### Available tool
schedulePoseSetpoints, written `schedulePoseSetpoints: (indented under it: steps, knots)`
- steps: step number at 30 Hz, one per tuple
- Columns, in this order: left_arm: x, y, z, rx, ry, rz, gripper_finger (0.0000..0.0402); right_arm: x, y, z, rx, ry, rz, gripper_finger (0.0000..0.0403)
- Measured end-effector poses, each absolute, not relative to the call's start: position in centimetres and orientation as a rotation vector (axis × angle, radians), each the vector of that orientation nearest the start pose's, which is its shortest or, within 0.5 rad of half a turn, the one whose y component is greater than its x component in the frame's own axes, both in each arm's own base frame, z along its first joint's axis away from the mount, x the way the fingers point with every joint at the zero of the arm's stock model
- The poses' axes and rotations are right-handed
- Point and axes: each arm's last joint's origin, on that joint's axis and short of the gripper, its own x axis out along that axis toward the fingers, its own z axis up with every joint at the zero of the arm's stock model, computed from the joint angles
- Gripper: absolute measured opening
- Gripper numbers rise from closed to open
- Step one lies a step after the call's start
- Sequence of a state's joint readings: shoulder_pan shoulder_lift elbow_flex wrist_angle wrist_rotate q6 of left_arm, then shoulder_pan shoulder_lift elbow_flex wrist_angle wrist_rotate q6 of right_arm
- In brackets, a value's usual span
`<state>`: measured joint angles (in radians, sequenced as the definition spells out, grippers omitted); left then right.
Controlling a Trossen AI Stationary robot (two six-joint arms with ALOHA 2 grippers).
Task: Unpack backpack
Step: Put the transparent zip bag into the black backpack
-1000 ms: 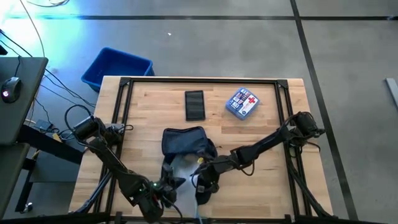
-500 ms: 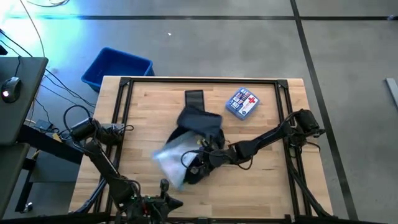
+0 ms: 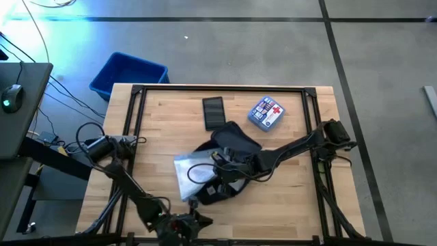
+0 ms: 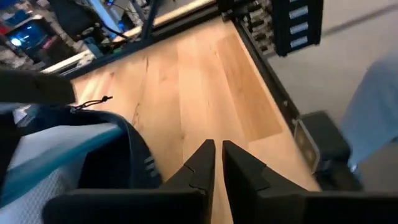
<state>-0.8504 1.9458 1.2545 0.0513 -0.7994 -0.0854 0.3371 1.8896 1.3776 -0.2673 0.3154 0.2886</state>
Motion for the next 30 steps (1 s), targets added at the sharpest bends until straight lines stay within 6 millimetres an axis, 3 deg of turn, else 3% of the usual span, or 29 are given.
schedulePoseSetpoints:
  steps: [11,19,23,28,30]
  knots:
    - [31.6,-26.9,16.9,0.533,0.513,0.047,0.0142,38.8,13.5,21.6,-0.023,0.778,-0.059,0.0000]
    - [33.5,-24.4,15.5,0.390,0.609,0.069,0.0181,38.7,13.4,21.4,-0.026,0.789,-0.059,0.0000]
    - [34.1,-23.7,14.5,0.365,0.647,0.085,0.0157,38.6,13.4,21.3,-0.040,0.811,-0.053,0.0000]
    - [33.2,-23.3,13.7,0.406,0.747,0.103,0.0030,38.3,13.6,20.3,-0.092,0.848,-0.008,0.0000]
    - [32.5,-23.2,13.3,0.401,0.796,0.135,0.0013,38.1,13.8,19.2,-0.117,0.874,0.023,0.0000]
